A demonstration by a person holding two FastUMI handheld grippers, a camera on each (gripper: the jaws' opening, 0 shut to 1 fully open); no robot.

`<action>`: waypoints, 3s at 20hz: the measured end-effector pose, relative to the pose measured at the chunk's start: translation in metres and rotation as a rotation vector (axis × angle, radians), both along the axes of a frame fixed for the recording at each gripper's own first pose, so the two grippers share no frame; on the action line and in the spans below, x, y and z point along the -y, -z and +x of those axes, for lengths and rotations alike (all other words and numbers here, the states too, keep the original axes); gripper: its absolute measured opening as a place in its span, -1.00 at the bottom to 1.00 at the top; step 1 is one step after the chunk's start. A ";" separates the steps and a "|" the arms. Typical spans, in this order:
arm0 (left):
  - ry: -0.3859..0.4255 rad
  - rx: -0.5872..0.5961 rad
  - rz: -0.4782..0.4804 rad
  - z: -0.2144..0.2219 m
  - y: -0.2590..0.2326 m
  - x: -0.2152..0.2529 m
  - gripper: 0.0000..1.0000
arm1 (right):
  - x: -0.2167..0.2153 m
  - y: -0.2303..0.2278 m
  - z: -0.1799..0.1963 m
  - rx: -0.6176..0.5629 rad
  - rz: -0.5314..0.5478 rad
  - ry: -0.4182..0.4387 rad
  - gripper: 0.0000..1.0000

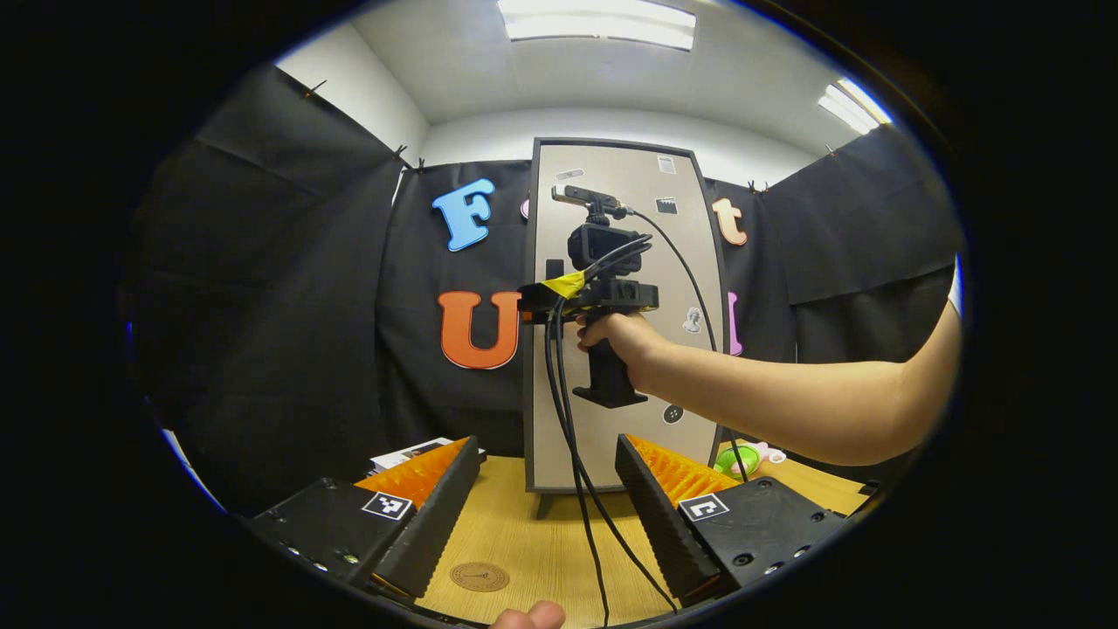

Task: Open the cabinet door with the right hand, grasp the bottle in the cabinet with the left hand and place it on the coaster, then close the cabinet door with the right hand.

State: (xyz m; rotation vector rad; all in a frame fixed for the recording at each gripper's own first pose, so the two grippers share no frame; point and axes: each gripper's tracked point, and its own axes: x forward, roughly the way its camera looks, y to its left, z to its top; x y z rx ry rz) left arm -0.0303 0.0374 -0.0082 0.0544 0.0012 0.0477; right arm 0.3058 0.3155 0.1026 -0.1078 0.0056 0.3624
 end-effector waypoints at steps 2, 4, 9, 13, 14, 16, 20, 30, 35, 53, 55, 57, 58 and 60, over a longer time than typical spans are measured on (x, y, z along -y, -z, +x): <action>-0.006 0.003 -0.003 0.000 0.001 -0.003 0.89 | 0.001 -0.001 0.001 0.000 0.038 -0.002 -0.24; -0.011 0.001 -0.007 0.001 0.000 -0.005 0.89 | 0.001 -0.001 0.000 -0.002 0.043 0.002 -0.36; -0.026 0.010 -0.008 0.002 -0.002 -0.012 0.89 | 0.001 0.000 -0.002 -0.018 0.016 0.001 -0.54; -0.041 0.004 -0.028 -0.003 0.001 -0.019 0.89 | 0.002 0.000 -0.012 -0.038 0.011 -0.029 -0.54; -0.041 -0.004 -0.034 -0.005 0.004 -0.018 0.89 | 0.001 0.000 -0.018 -0.050 0.010 -0.041 -0.54; -0.042 -0.011 -0.035 -0.010 0.005 -0.019 0.89 | 0.000 0.000 -0.032 -0.065 0.016 -0.059 -0.57; -0.045 -0.011 -0.022 -0.016 0.005 -0.020 0.89 | 0.012 -0.007 -0.075 -0.049 0.036 -0.100 -0.57; -0.016 -0.008 -0.023 -0.017 0.003 -0.001 0.89 | 0.072 -0.007 -0.172 -0.033 0.035 -0.159 -0.57; 0.005 -0.002 -0.038 -0.013 0.001 0.021 0.89 | 0.115 -0.005 -0.213 -0.013 0.054 -0.132 -0.55; 0.163 -0.003 -0.041 -0.008 0.000 0.104 0.89 | 0.280 -0.015 -0.265 0.052 0.034 0.170 -0.88; 0.168 0.003 -0.040 -0.007 -0.001 0.107 0.89 | 0.287 -0.017 -0.271 0.064 0.032 0.188 -0.90; 0.166 0.006 -0.034 -0.008 0.000 0.106 0.89 | 0.295 -0.018 -0.274 0.058 0.053 0.197 -0.90; 0.163 0.008 -0.030 -0.008 0.000 0.105 0.89 | 0.300 -0.017 -0.274 0.058 0.059 0.206 -0.90; 0.157 0.006 -0.028 -0.009 0.002 0.103 0.89 | 0.315 -0.019 -0.273 0.061 0.065 0.237 -0.91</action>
